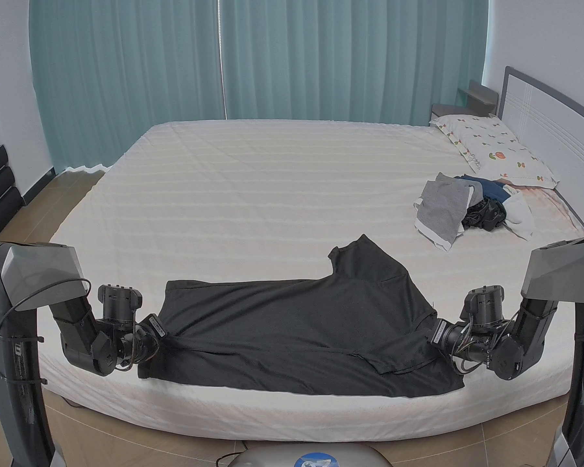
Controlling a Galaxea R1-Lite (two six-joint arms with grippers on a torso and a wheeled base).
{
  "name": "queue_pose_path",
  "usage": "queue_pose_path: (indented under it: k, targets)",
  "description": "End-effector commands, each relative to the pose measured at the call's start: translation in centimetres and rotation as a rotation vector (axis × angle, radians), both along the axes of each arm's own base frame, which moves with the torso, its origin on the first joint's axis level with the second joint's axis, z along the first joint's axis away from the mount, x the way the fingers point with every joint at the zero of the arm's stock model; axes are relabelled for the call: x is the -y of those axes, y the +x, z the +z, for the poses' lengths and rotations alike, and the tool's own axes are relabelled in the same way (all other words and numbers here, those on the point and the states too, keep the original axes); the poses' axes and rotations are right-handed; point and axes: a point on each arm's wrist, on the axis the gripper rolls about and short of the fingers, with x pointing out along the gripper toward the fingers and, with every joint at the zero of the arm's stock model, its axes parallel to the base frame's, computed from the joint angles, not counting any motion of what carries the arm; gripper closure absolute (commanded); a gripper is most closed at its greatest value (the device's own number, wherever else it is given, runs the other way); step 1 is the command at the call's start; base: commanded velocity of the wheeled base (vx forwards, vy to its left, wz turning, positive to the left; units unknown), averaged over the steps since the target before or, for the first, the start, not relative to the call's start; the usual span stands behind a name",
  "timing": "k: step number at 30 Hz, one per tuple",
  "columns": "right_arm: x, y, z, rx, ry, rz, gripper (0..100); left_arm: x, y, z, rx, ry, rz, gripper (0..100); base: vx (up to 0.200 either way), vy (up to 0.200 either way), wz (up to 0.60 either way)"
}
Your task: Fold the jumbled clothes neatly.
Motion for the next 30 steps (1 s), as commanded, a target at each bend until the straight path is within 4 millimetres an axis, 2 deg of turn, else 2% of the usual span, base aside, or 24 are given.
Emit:
queue_pose_path:
  k: [1, 18, 27, 28, 30]
  targets:
    - [0.7, 0.2, 0.8, 0.024, 0.009, -0.026, 100, 0.0, 0.1, 0.2, 0.018, -0.001, 0.0, 100, 0.0, 0.0, 0.0]
    - [1.2, 1.1, 1.3, 0.067, 0.035, -0.112, 100, -0.3, 0.2, 0.0, 0.06, -0.001, 0.01, 100, 0.0, 0.0, 0.0]
    - [0.8, 0.6, 0.6, 0.037, 0.027, -0.096, 100, -0.4, 0.2, -0.1, 0.055, -0.01, 0.006, 100, 0.0, 0.0, 0.0]
    - [0.7, 0.6, 0.5, 0.032, 0.027, -0.092, 0, -0.4, 0.2, 0.0, 0.056, -0.01, 0.006, 0, 0.0, 0.0, 0.0]
    - [0.5, 0.6, 0.3, 0.026, 0.025, -0.086, 0, -0.4, 0.2, 0.0, 0.056, -0.01, 0.006, 0, 0.0, 0.0, 0.0]
